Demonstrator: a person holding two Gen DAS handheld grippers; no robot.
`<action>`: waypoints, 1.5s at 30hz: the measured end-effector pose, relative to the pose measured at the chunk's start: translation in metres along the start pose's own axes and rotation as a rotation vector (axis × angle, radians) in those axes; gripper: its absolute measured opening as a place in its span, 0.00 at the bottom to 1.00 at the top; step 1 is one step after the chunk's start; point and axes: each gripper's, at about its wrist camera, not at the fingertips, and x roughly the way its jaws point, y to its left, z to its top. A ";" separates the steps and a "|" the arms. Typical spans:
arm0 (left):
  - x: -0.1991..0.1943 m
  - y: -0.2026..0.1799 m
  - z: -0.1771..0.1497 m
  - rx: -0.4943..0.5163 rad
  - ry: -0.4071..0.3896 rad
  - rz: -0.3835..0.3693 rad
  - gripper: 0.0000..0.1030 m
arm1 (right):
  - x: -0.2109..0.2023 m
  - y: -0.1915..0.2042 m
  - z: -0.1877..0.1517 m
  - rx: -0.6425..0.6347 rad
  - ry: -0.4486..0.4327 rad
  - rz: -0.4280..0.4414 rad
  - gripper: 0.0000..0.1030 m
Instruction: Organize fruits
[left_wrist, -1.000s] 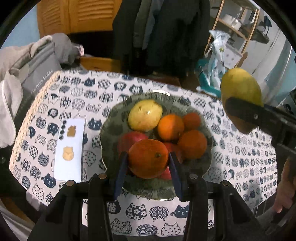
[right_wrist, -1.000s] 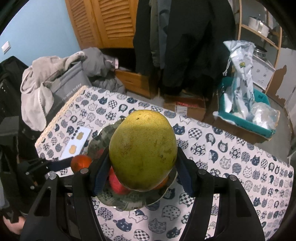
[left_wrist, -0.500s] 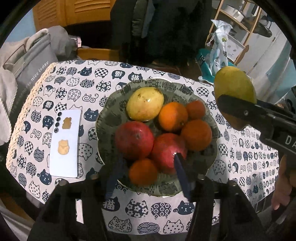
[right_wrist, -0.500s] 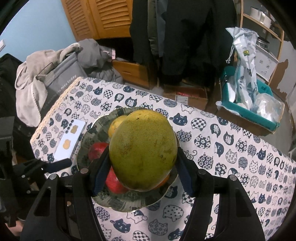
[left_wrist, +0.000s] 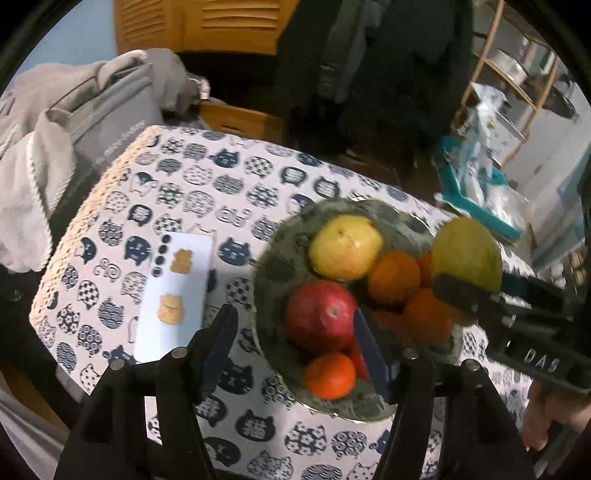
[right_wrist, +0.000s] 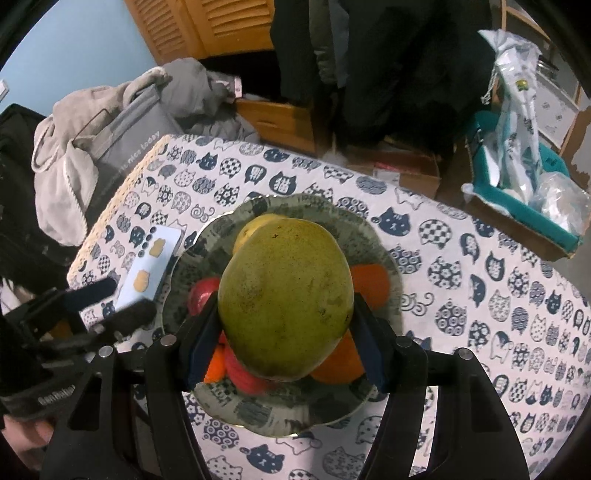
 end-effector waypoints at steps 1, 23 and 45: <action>0.000 0.003 0.001 -0.006 -0.004 0.007 0.64 | 0.003 0.000 0.000 0.001 0.006 0.004 0.65; -0.013 0.021 0.013 -0.053 -0.055 0.042 0.67 | 0.055 0.024 0.005 -0.076 0.110 0.019 0.69; -0.068 -0.006 0.017 0.000 -0.146 -0.031 0.71 | -0.039 -0.006 0.005 0.010 -0.070 -0.051 0.70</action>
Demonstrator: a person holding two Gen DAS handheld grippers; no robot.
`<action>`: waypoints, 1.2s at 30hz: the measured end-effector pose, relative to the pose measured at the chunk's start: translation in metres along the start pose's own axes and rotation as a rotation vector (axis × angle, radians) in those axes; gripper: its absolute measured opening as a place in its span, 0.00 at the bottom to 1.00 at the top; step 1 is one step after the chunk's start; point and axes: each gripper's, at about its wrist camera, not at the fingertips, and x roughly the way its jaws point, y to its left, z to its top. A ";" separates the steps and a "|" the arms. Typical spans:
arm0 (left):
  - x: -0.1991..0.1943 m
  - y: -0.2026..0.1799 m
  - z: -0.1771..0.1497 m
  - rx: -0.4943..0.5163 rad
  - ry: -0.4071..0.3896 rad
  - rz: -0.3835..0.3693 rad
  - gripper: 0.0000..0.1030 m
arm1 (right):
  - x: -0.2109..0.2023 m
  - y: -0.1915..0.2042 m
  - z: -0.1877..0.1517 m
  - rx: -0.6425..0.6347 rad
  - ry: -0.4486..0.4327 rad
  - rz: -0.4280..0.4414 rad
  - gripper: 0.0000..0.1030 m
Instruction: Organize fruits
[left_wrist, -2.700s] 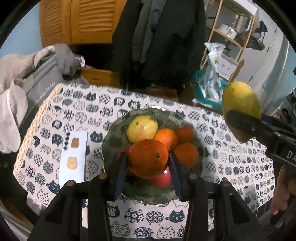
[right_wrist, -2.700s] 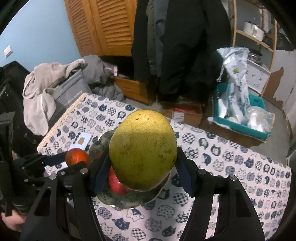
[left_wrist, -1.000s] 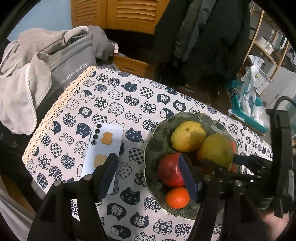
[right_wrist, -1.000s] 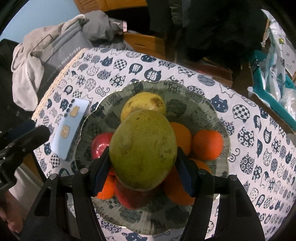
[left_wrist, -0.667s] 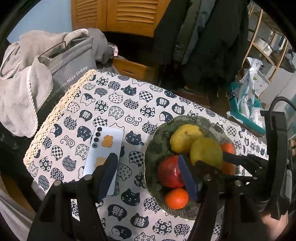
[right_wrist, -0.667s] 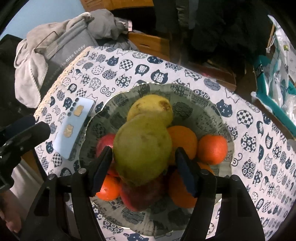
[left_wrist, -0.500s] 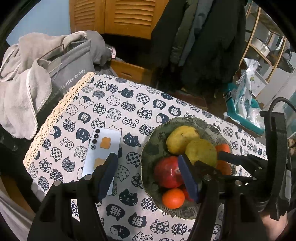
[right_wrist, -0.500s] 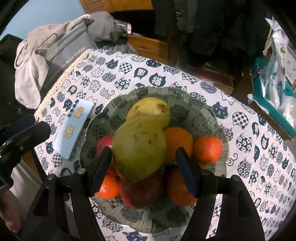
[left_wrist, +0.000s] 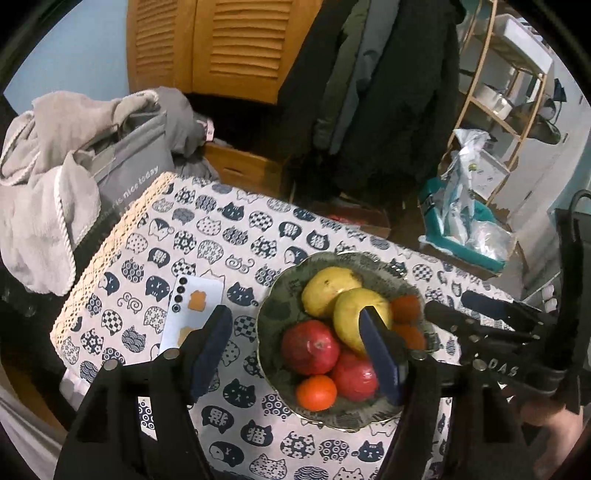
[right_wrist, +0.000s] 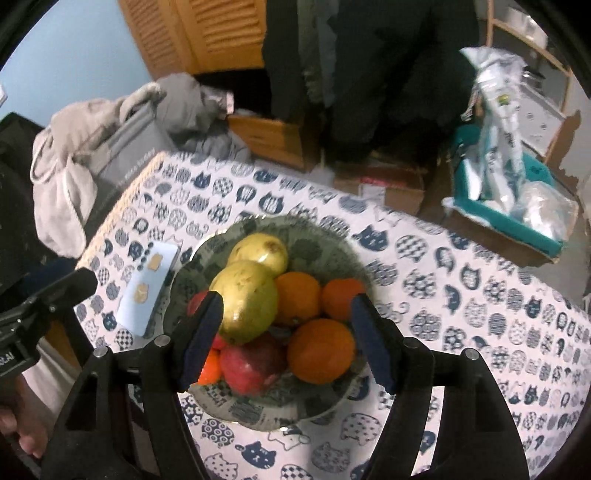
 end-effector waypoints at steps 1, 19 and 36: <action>-0.004 -0.003 0.001 0.006 -0.009 -0.005 0.71 | -0.008 -0.002 0.000 0.005 -0.017 -0.005 0.70; -0.072 -0.044 0.014 0.112 -0.165 -0.031 0.79 | -0.132 -0.020 -0.011 -0.019 -0.277 -0.160 0.77; -0.152 -0.090 0.018 0.218 -0.373 -0.042 0.99 | -0.232 -0.042 -0.044 -0.029 -0.501 -0.274 0.79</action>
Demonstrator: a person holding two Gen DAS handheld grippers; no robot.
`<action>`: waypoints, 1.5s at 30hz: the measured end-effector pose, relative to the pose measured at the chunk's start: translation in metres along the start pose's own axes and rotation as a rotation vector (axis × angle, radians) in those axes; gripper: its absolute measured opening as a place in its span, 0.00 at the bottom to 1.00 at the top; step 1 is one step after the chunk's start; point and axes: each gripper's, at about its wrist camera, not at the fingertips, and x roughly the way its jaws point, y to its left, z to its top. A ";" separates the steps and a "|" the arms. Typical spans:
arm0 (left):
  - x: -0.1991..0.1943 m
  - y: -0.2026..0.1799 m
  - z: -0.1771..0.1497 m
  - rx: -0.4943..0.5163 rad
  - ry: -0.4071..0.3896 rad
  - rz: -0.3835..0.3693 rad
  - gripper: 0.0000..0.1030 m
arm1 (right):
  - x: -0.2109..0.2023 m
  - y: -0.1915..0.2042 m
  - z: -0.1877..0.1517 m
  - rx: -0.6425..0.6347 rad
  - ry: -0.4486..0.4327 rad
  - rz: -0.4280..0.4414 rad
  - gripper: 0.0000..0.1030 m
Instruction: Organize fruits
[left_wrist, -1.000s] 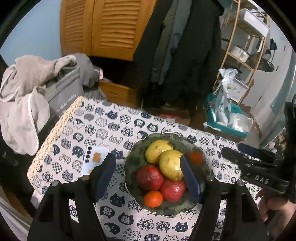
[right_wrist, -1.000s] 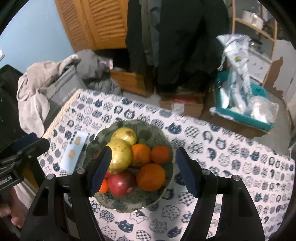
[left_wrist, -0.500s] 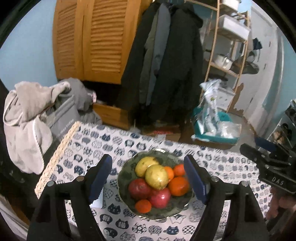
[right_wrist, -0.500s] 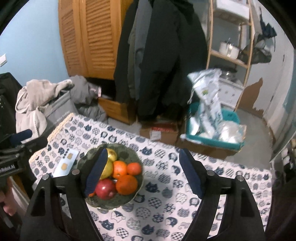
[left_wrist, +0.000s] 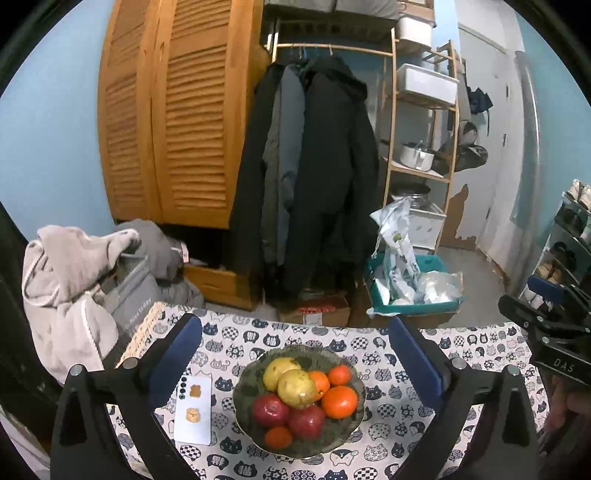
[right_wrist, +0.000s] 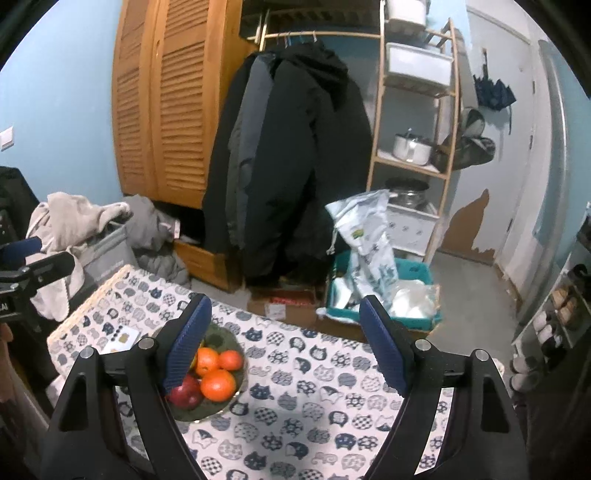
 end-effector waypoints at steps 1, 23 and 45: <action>-0.002 -0.002 0.001 0.004 -0.002 -0.002 0.99 | -0.003 -0.002 -0.001 0.002 -0.005 -0.005 0.79; -0.001 -0.025 0.008 -0.002 0.005 -0.010 0.99 | -0.025 -0.047 -0.012 0.086 -0.062 -0.097 0.79; 0.001 -0.029 0.006 -0.003 0.007 -0.010 0.99 | -0.024 -0.049 -0.014 0.082 -0.059 -0.097 0.79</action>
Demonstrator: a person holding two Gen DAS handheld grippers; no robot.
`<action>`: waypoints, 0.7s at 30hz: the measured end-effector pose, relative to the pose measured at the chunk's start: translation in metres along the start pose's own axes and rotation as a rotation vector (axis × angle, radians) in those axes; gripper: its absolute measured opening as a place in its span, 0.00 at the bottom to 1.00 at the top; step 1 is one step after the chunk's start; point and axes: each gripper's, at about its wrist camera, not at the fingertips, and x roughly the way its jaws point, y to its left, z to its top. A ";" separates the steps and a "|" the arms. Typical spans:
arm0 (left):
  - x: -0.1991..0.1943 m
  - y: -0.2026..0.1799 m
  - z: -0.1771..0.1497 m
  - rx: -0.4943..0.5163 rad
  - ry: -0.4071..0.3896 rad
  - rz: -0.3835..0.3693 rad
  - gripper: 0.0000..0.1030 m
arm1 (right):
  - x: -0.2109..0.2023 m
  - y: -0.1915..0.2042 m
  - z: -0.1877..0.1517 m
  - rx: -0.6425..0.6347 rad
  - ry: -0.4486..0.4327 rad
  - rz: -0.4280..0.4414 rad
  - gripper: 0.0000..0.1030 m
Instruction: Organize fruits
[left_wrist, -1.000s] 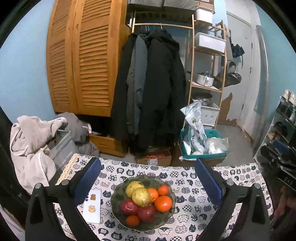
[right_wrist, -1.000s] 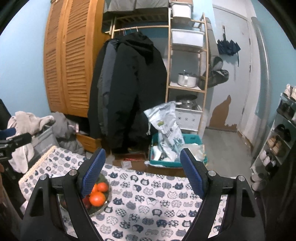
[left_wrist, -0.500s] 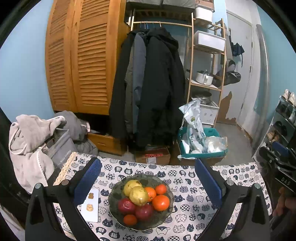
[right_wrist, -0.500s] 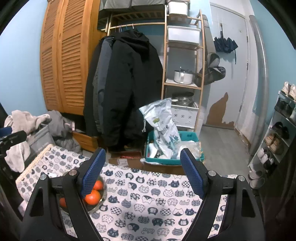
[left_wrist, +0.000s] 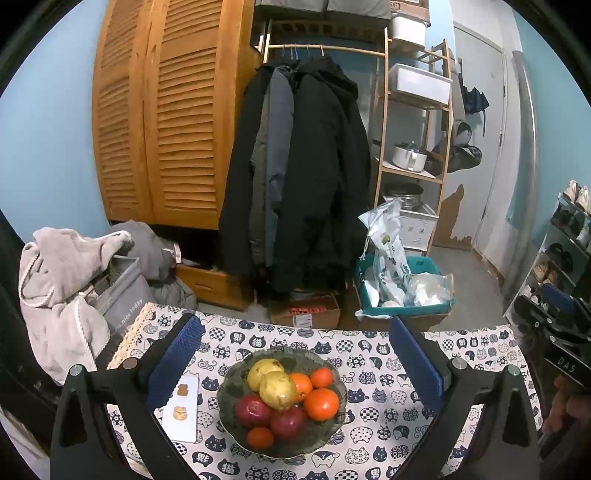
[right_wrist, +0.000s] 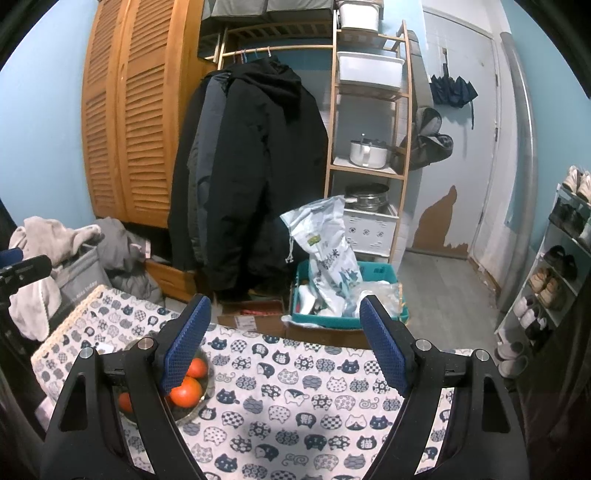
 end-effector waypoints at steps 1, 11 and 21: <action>0.000 0.000 0.000 -0.001 -0.001 0.001 0.99 | 0.000 0.000 0.000 -0.001 -0.001 -0.001 0.79; -0.002 0.003 -0.001 -0.008 -0.002 0.001 0.99 | 0.000 0.001 0.000 -0.001 0.002 0.001 0.79; -0.004 0.005 -0.004 -0.009 0.002 0.001 0.99 | 0.000 0.002 0.001 0.000 0.002 0.000 0.79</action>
